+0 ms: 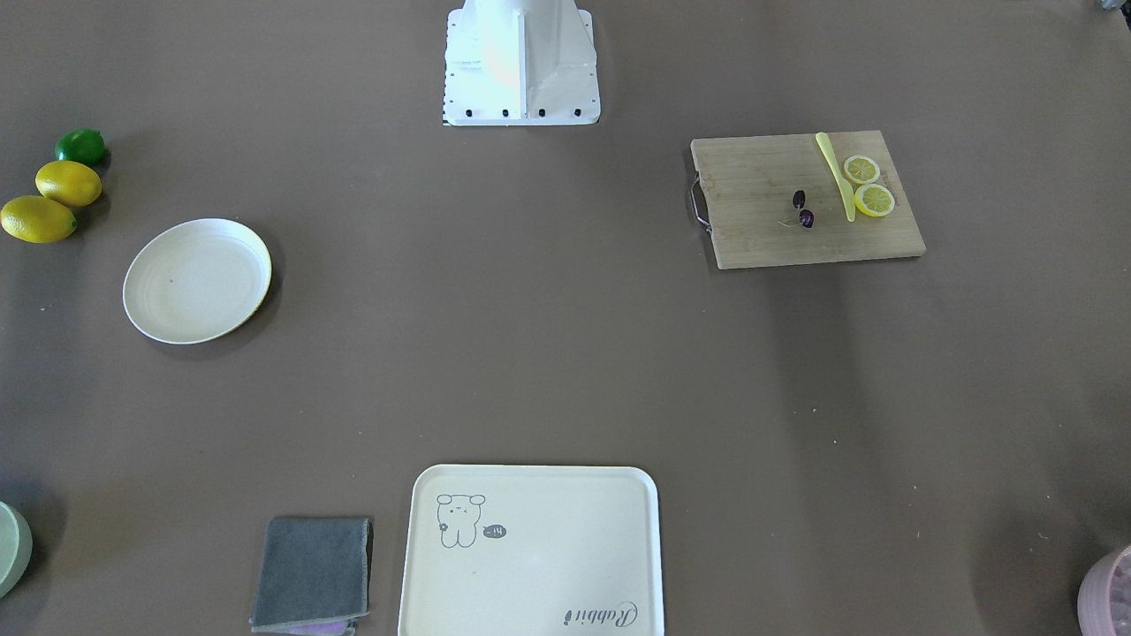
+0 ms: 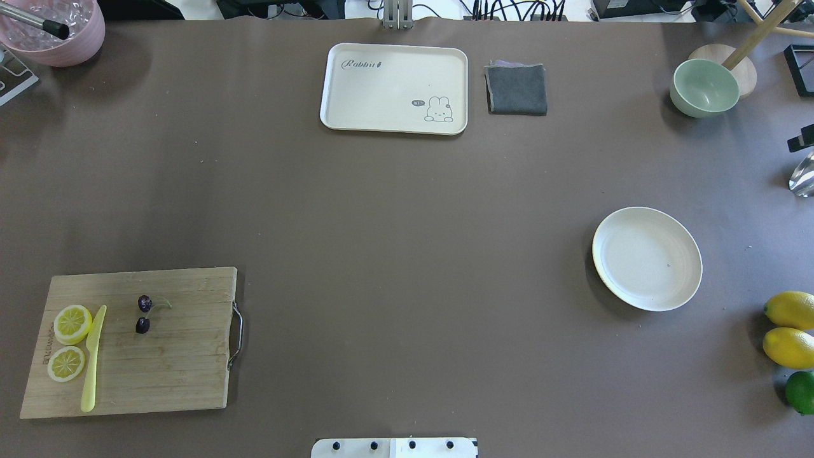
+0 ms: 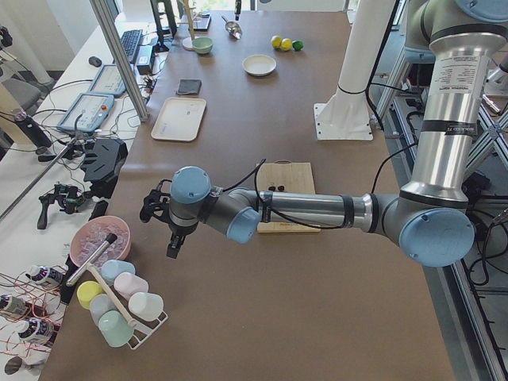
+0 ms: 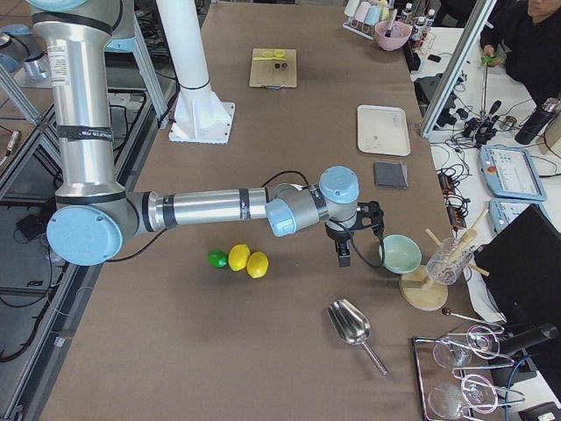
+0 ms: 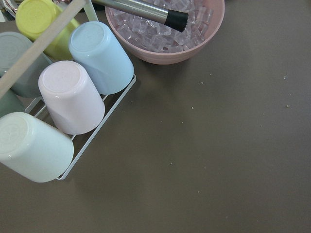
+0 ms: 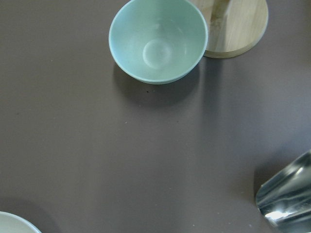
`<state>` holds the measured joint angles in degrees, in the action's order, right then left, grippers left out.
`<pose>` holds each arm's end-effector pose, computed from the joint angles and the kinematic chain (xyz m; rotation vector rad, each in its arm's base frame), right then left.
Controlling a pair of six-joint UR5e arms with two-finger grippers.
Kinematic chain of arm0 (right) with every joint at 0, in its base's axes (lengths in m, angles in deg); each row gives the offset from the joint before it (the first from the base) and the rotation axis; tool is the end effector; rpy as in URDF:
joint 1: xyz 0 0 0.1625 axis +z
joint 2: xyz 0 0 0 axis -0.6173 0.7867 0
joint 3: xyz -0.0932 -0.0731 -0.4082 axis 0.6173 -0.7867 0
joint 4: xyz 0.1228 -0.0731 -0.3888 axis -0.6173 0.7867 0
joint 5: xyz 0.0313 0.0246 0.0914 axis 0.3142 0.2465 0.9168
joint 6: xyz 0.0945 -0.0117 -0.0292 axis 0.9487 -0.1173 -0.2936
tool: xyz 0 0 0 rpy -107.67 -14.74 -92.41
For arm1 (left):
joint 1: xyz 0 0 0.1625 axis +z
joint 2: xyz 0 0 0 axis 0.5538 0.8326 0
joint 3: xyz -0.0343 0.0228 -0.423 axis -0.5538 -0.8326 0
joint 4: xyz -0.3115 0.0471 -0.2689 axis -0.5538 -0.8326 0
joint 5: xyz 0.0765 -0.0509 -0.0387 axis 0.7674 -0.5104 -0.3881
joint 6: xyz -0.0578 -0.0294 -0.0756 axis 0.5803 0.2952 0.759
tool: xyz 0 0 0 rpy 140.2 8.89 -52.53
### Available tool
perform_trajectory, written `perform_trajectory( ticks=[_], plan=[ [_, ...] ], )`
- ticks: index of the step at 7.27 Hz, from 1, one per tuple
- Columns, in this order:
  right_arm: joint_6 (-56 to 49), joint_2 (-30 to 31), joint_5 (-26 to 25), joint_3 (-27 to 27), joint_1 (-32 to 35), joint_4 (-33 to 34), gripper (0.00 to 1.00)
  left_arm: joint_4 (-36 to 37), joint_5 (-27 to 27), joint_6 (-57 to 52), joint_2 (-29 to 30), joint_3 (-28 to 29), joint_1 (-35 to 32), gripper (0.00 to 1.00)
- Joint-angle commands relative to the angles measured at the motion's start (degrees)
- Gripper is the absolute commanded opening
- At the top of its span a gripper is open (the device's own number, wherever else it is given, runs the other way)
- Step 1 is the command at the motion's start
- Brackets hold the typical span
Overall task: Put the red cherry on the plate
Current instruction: 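Move the right gripper to the rim of the white plate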
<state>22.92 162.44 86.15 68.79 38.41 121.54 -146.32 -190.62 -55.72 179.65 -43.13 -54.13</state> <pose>-0.0591 -0.5250 0.5708 0.2542 -0.8652 -0.0368 -0.0410 -0.5545 0.5961 0.4321 0.8232 0.0712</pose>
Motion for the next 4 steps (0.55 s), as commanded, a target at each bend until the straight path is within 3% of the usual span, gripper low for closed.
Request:
perform_trajectory(
  ticks=[1, 2, 4],
  plan=[
    [14.2, -0.3, -5.1, -0.2, -11.2, -12.8, 1.00, -13.1, 0.3, 3.3, -2.4, 4.7, 0.5, 0.98],
    [20.6, -0.4, -10.6, -0.2, -16.8, -17.8, 1.00, -13.3, 0.2, 5.7, -2.2, 4.9, 0.5, 0.98],
    [28.9, -0.1, -15.9, -0.1, -24.6, -23.7, 1.00, -12.6, 0.3, 8.2, -1.5, 5.3, 0.7, 0.98]
  ],
)
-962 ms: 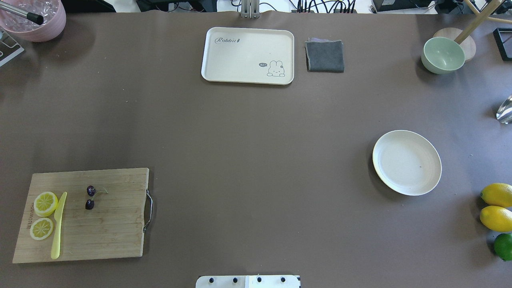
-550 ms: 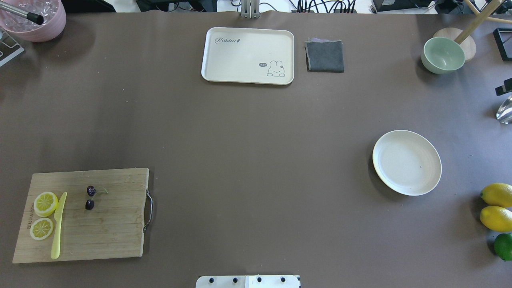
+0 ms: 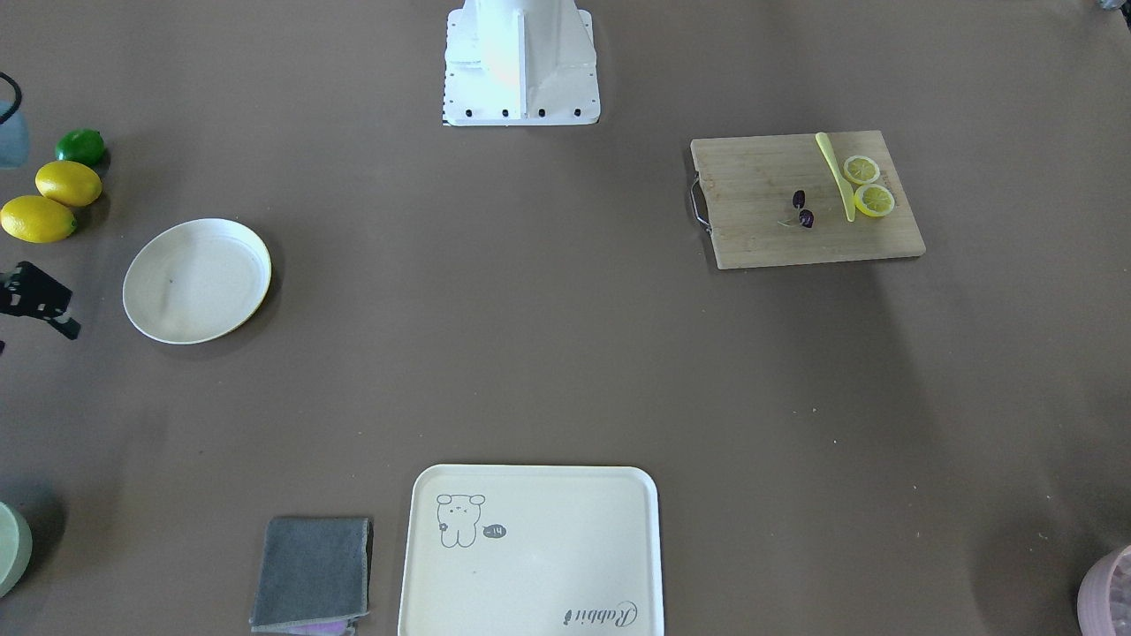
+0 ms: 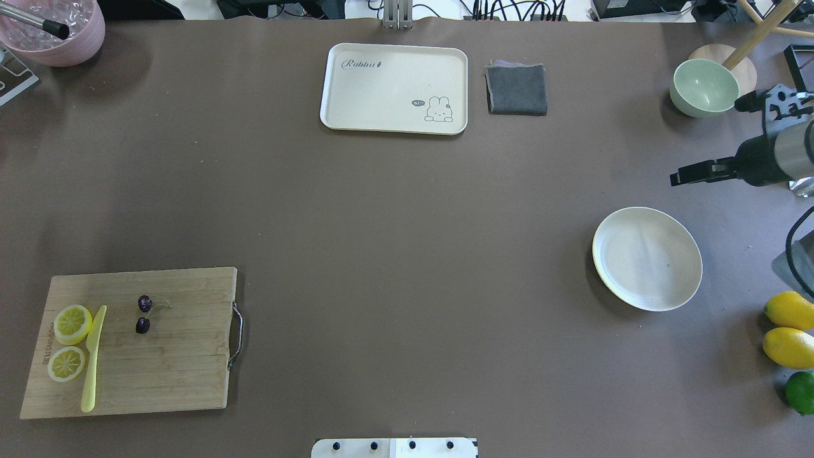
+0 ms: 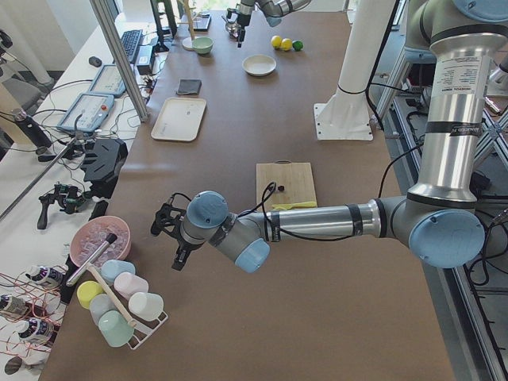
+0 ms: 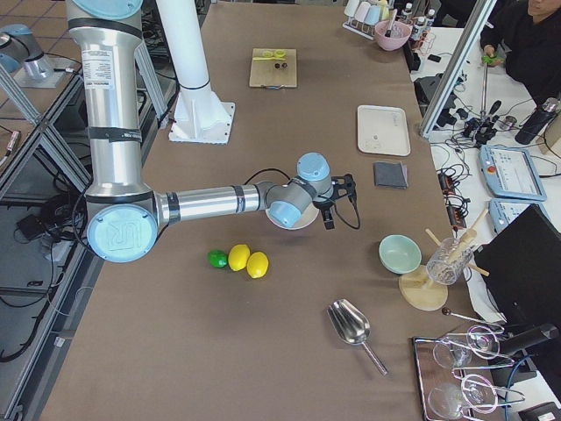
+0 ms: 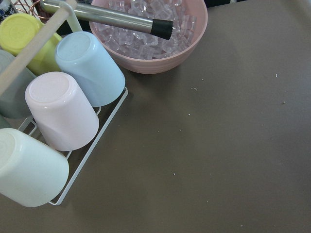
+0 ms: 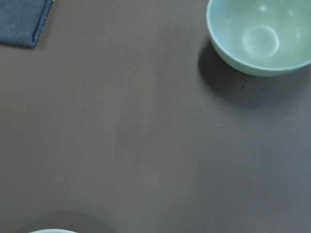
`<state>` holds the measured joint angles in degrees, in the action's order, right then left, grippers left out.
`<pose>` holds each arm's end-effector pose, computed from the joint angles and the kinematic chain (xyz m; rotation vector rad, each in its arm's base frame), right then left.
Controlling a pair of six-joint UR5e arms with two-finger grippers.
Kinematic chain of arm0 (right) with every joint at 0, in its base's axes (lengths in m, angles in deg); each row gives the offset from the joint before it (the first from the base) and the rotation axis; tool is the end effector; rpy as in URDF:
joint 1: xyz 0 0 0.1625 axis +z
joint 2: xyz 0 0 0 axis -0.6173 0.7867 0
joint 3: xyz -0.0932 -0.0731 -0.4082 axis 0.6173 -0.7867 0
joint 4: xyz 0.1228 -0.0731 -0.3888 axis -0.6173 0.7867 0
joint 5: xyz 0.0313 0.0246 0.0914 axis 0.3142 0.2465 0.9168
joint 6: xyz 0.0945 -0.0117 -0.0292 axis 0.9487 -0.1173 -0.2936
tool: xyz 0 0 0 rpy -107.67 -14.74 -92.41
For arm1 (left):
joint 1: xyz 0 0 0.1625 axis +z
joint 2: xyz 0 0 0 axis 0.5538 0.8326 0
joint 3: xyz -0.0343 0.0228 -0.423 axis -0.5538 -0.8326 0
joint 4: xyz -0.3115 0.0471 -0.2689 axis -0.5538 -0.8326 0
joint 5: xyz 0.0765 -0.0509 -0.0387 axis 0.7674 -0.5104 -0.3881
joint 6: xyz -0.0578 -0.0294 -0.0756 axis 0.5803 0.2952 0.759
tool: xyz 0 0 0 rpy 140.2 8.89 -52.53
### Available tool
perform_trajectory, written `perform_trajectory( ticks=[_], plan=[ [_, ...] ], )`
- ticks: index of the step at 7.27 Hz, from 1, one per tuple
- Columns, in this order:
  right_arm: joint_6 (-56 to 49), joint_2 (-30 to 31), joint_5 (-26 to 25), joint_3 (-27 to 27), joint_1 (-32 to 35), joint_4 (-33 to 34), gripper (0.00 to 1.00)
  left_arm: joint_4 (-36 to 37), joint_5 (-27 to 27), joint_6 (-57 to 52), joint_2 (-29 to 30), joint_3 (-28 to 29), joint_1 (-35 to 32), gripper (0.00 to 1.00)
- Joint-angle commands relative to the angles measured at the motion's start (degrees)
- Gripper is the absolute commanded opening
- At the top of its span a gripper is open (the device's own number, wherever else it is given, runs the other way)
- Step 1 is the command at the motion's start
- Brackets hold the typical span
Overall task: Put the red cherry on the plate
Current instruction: 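Move the right gripper to the rim of the white plate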
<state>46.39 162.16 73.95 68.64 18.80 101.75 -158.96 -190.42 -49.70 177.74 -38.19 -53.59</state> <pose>-0.2222 -0.4906 0.5355 0.3351 -0.9481 -0.0151 -0.0369 -0.5378 0.6318 0.4800 0.8509 0.0232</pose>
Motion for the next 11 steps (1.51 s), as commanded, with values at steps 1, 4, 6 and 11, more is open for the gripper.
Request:
perform_trajectory(
  ticks=[1, 4, 6, 11],
  plan=[
    [6.4, 1.2, -3.6, 0.1, -6.5, -3.9, 1.00, -0.3, 0.1, 3.2, 0.2, 0.2, 0.1, 0.98],
    [6.5, 8.8, -0.6, 4.0, -6.5, -5.9, 1.00, -0.6, 0.1, 3.4, 0.2, 0.2, 0.1, 0.98],
    [6.5, 10.4, -0.6, 4.7, -6.6, -5.9, 1.00, -0.7, 0.0, 3.4, 0.2, -0.2, 0.1, 0.98],
    [8.0, 10.9, -1.5, 3.2, -7.2, -5.8, 0.91, -1.0, 0.0, 3.3, 0.2, -0.4, 0.1, 0.98]
  ],
)
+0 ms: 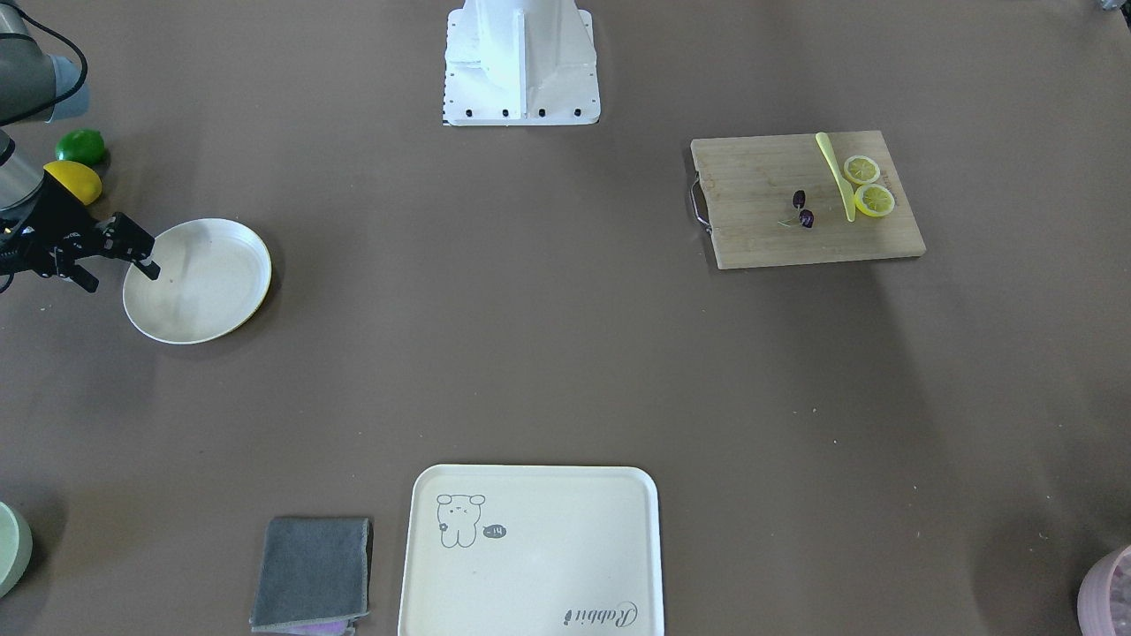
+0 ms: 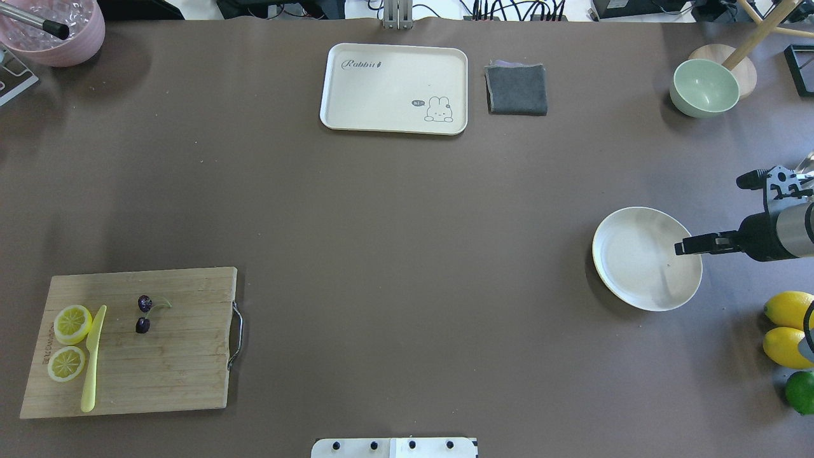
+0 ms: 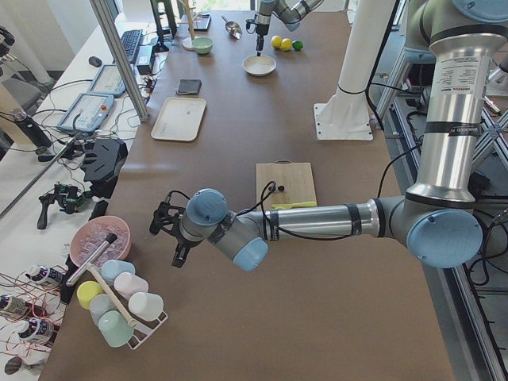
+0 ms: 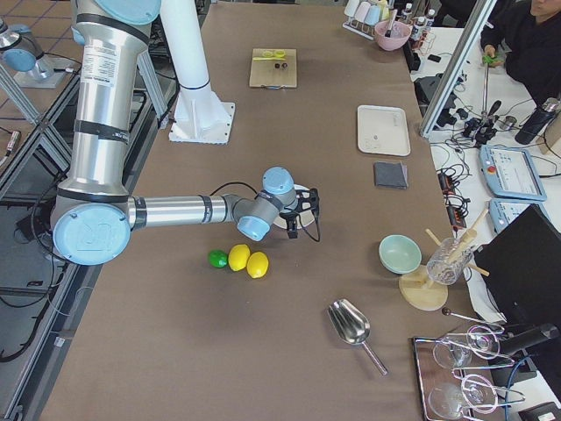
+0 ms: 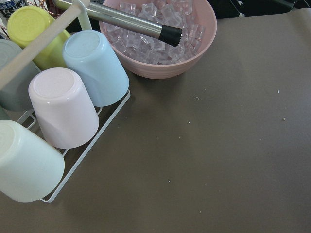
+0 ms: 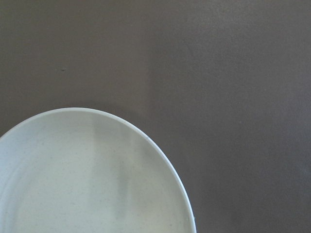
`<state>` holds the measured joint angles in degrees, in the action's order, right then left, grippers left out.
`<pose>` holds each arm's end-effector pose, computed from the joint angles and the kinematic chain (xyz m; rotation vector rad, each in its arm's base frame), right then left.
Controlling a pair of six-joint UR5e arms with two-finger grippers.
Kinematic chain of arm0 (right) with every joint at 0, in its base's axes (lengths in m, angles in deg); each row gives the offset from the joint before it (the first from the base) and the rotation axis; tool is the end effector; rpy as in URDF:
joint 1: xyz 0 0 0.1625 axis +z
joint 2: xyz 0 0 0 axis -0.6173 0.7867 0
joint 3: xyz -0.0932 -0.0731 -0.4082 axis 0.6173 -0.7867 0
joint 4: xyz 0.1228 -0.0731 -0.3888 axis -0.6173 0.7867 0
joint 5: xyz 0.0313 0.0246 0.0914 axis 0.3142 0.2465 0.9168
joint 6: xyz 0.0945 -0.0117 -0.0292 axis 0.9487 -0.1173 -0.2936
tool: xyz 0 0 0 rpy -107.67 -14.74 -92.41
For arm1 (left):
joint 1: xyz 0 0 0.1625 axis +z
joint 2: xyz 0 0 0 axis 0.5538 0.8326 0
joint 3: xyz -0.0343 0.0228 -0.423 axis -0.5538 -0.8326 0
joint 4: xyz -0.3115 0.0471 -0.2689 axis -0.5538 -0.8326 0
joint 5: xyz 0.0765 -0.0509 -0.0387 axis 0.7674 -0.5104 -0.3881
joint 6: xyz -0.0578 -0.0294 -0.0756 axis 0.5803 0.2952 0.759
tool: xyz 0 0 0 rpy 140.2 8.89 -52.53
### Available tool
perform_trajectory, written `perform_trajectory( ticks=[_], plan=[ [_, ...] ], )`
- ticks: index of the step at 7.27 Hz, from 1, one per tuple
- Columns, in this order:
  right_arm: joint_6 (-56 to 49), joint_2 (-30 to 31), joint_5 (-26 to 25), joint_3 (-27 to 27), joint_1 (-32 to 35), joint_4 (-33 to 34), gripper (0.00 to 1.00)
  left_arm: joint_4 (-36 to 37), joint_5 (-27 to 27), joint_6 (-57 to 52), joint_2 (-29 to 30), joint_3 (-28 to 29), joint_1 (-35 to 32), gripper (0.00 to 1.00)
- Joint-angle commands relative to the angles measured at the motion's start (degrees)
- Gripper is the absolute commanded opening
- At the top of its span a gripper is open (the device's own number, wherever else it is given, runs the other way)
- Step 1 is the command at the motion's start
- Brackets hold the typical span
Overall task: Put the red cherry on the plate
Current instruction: 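Grip the white plate rim with the right gripper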
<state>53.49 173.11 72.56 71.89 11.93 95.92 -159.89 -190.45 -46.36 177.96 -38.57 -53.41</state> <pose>-0.2269 -0.4012 0.5878 0.2119 -0.9468 0.0095 -0.0351 -0.5398 0.6243 0.4785 0.8683 -0.0161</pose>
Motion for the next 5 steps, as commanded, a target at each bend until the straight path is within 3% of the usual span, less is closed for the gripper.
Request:
perform_trajectory(
  ticks=[1, 3, 5],
  plan=[
    [1.1, -0.3, -0.1, -0.1, -0.6, 0.2, 0.82, 0.0, 0.0, 0.0, 0.0, 0.0, 0.0, 0.98],
    [1.6, -0.7, -0.4, -0.3, -1.5, 0.4, 0.67, 0.0, 0.0, -0.1, 0.0, 0.3, 0.0, 0.98],
    [1.6, -0.7, -0.4, -0.6, -1.7, 0.4, 0.65, 0.0, 0.0, -0.1, 0.0, 0.3, -0.1, 0.98]
  ],
)
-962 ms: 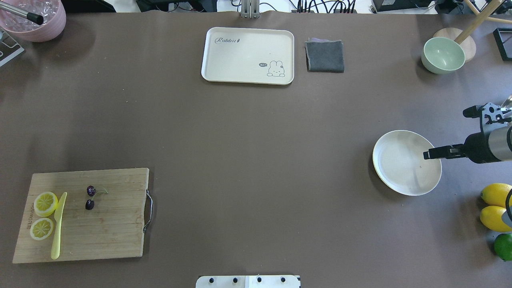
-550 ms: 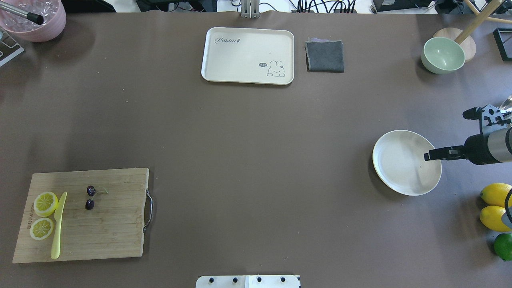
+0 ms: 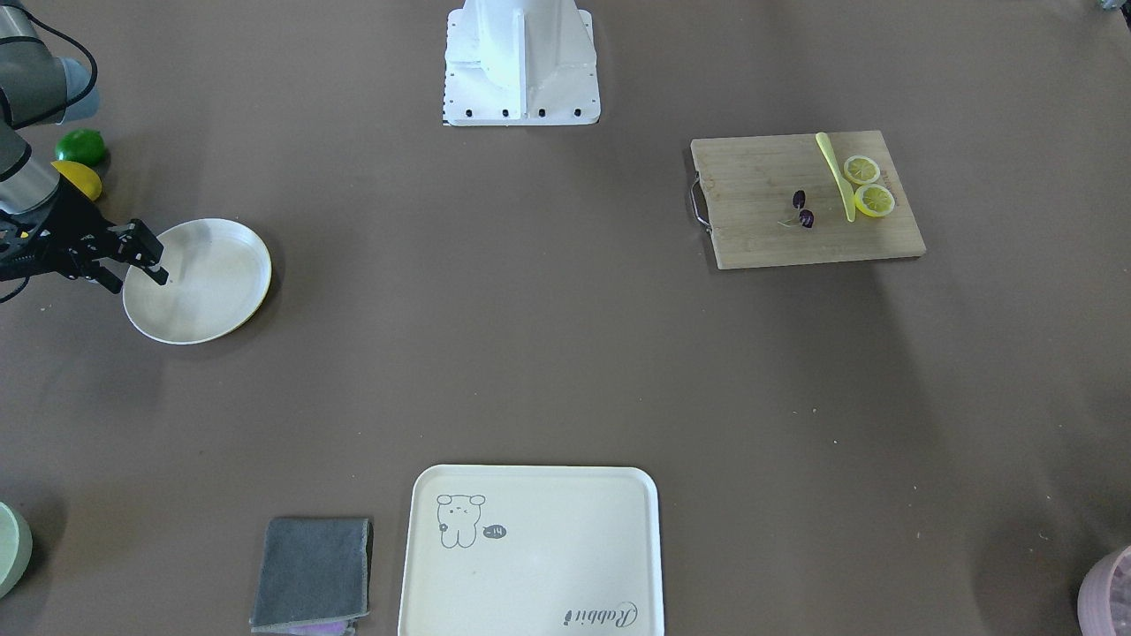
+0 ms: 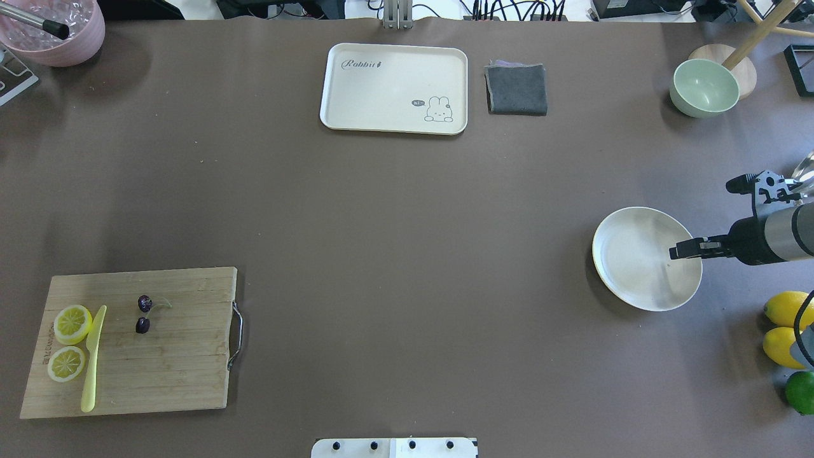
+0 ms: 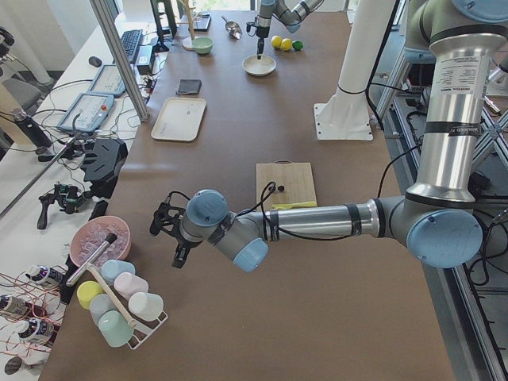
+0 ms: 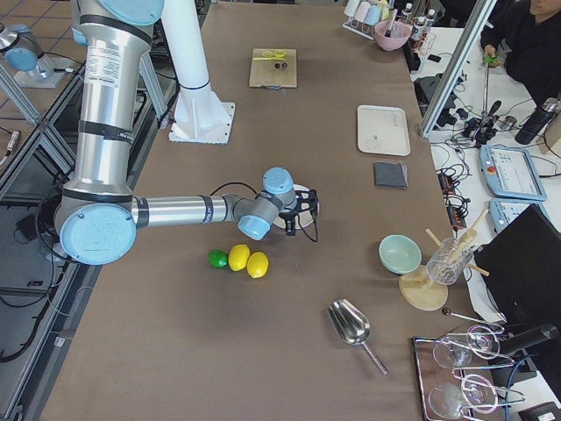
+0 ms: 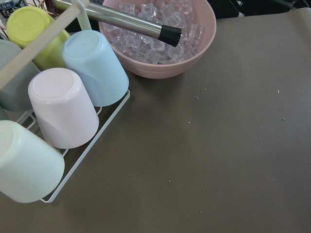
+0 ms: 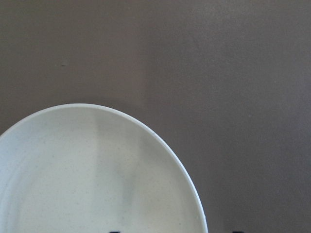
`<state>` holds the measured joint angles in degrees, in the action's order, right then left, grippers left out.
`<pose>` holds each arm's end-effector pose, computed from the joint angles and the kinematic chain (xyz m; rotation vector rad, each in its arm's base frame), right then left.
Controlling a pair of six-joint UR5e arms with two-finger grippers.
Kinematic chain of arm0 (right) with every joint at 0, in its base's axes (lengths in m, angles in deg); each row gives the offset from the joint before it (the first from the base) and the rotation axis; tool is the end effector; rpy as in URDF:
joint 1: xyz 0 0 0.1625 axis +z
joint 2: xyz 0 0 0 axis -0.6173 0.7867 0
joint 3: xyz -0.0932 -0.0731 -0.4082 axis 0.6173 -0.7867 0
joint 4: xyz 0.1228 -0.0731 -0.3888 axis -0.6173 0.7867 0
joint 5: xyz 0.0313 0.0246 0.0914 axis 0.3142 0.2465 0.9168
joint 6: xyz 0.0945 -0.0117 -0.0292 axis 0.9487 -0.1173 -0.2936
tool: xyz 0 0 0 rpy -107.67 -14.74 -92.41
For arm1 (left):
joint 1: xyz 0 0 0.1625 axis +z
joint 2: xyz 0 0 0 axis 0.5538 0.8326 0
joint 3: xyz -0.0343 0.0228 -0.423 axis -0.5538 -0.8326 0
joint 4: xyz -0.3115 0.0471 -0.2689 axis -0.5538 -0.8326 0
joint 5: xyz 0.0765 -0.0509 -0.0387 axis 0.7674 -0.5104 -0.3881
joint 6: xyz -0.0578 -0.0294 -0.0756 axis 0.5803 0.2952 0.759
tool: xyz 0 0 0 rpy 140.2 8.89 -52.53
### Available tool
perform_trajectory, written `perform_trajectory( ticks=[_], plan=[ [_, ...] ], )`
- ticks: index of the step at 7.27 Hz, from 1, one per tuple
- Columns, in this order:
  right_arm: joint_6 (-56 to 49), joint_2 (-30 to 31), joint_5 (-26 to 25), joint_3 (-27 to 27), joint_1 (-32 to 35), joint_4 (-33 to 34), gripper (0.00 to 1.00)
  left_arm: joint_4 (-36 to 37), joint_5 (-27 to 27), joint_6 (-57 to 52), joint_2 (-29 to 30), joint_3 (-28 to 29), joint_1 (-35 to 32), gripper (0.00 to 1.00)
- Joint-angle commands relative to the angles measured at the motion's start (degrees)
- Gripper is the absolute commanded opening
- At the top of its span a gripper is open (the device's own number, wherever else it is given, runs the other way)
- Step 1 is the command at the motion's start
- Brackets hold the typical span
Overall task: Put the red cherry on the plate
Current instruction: 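Grip the white plate rim with the right gripper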
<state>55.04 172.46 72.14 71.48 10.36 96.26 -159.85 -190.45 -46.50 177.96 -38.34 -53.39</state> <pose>-0.2408 -0.3991 0.5874 0.1904 -0.9470 0.0129 -0.0349 -0.5397 0.6264 0.4750 0.8674 -0.0155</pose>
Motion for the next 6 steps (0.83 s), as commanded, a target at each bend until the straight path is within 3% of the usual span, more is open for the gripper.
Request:
perform_trajectory(
  ticks=[1, 2, 4, 6],
  plan=[
    [0.0, 0.0, 0.0, -0.2, -0.1, 0.0, 0.59, 0.0, 0.0, -0.1, 0.0, 0.2, 0.0, 0.98],
    [0.0, 0.0, 0.0, -0.2, -0.1, 0.0, 0.44, 0.0, 0.0, -0.2, 0.0, 0.2, 0.0, 0.98],
    [-0.1, 0.0, 0.0, -0.8, -0.1, -0.3, 0.00, 0.1, 0.0, -0.3, 0.0, 0.2, 0.0, 0.97],
    [0.2, -0.1, -0.4, -0.6, -0.1, -0.3, 0.00, 0.0, -0.1, -0.2, 0.0, 0.0, 0.0, 0.97]
  ],
)
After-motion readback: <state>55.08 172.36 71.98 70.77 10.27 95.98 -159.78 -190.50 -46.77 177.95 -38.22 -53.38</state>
